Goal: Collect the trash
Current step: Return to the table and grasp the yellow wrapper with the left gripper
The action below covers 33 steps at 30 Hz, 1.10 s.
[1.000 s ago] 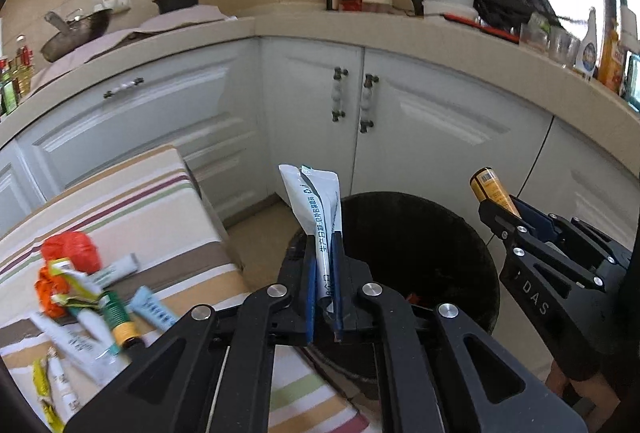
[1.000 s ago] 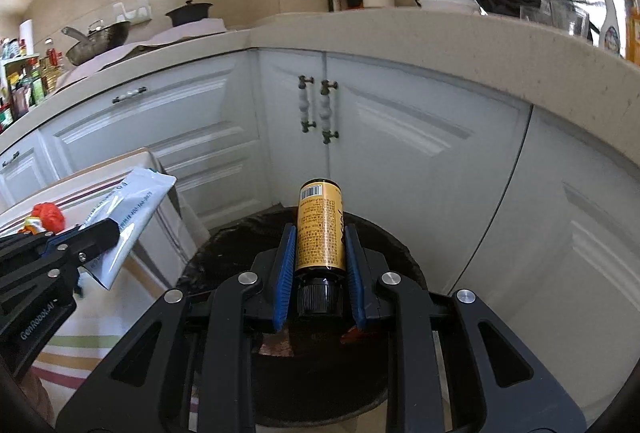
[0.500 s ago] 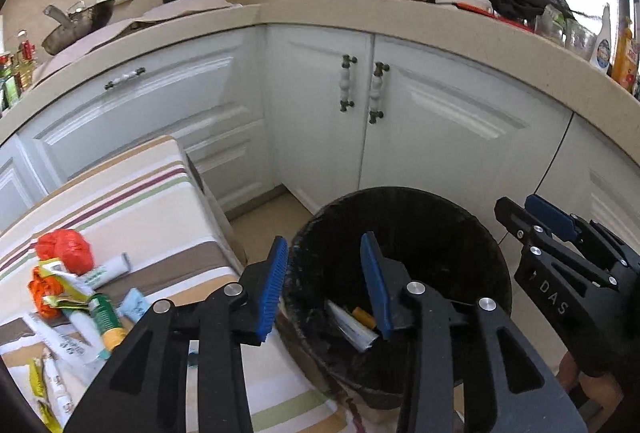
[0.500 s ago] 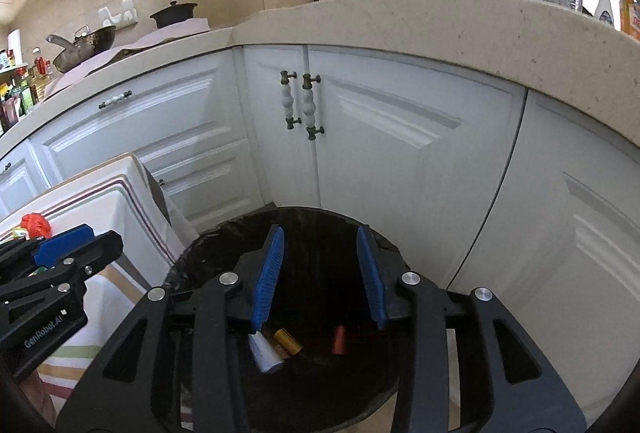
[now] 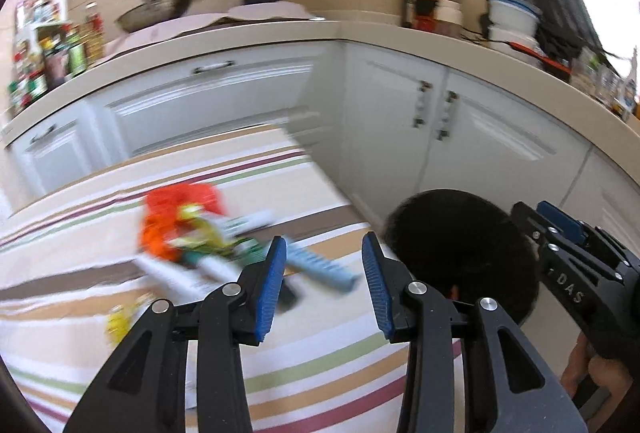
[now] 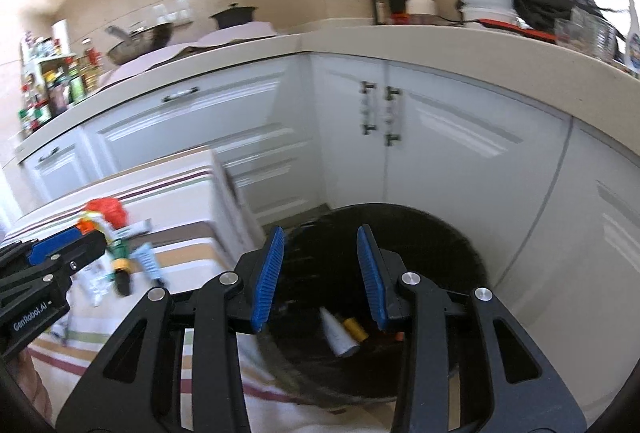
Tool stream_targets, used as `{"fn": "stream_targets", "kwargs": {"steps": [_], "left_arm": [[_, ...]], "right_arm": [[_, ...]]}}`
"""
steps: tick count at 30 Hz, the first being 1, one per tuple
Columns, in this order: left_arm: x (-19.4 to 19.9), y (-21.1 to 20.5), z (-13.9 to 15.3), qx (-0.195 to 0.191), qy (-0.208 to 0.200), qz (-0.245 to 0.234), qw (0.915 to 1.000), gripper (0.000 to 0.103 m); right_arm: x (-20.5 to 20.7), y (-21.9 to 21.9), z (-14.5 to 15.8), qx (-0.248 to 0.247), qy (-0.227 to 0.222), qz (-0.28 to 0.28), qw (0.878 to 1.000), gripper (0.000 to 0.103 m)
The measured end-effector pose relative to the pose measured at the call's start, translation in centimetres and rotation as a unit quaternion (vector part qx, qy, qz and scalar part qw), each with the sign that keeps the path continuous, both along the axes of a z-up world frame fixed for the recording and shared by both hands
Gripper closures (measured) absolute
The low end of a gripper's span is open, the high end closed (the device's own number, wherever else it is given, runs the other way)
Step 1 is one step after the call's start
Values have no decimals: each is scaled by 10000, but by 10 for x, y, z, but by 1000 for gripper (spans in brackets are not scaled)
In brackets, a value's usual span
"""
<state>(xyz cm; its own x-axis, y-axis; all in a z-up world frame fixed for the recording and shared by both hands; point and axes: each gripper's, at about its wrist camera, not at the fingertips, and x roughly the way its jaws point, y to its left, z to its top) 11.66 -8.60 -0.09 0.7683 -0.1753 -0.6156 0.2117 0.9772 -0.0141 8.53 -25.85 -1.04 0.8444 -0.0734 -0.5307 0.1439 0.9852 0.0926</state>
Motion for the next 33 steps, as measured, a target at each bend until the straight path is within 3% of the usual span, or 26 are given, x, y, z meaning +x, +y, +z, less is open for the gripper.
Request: {"fn": "stream_targets", "kwargs": {"steps": [17,26,33], "left_arm": [[-40,124,-13,51,94,1338,9909,62],[-50,150,-21,-43,165,1532,9880,60],[-46,146,-31,-22,284,1453,9890,60]], "right_arm": [[-13,111,1,-125,146,1101,9937,66],[-19,144,-2,-231,235,1422,9893,66],[-20,140,-5,-242,274,1354,9901,66]]}}
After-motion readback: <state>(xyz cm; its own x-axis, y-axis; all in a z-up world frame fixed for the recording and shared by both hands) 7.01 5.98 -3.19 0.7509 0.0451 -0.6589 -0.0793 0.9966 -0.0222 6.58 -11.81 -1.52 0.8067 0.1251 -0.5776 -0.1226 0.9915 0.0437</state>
